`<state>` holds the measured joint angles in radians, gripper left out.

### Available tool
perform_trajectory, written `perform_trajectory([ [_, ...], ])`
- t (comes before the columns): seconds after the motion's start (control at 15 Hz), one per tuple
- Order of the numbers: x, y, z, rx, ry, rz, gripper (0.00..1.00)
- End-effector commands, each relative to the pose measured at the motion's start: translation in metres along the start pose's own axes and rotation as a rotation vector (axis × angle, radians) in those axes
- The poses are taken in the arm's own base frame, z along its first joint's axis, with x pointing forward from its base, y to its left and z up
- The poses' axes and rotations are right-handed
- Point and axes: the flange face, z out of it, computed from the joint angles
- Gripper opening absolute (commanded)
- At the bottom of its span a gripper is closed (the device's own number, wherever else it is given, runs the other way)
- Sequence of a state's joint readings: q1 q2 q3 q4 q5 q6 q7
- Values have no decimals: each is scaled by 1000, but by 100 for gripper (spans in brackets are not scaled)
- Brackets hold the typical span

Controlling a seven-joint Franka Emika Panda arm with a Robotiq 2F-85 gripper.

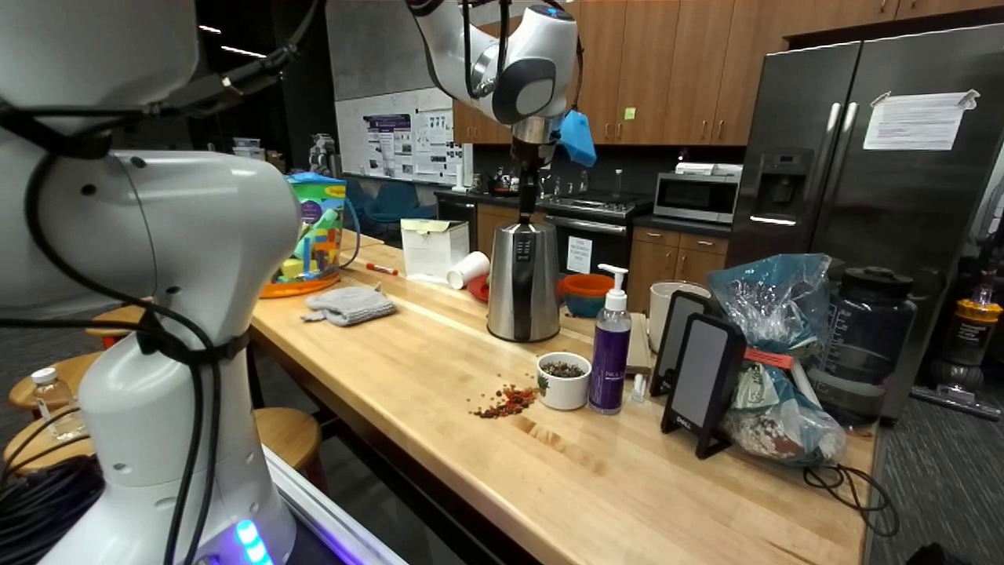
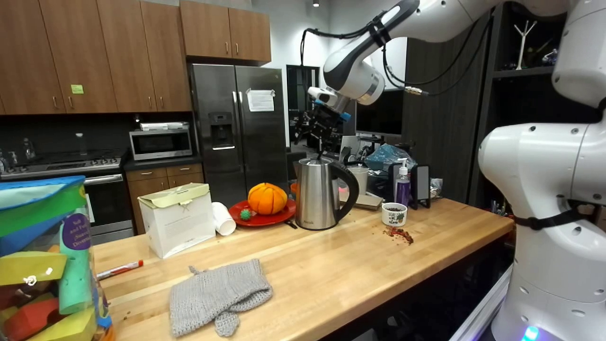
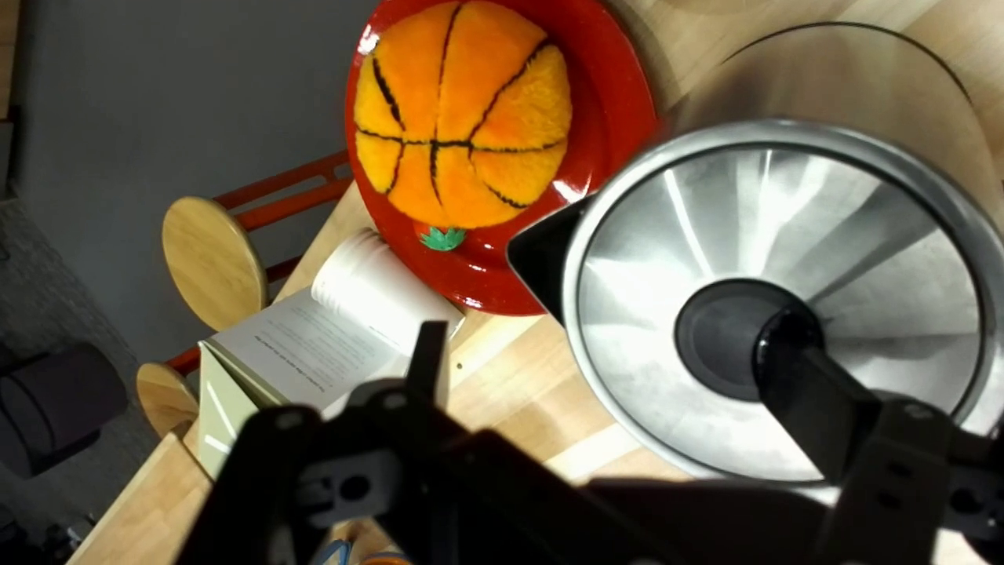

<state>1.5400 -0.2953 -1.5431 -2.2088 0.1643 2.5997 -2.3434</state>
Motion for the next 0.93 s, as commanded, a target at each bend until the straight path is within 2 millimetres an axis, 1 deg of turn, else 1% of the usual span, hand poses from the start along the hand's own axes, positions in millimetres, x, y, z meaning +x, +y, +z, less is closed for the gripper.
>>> perform_trajectory([
  [0.0, -9, -3, 7, 14, 53, 40, 100],
  [0.33, -19, -4, 15, 41, 84, 89, 100],
  [0.53, -23, 0, 15, 51, 83, 115, 100],
  [0.87, -21, 8, -2, 13, 60, 121, 100],
])
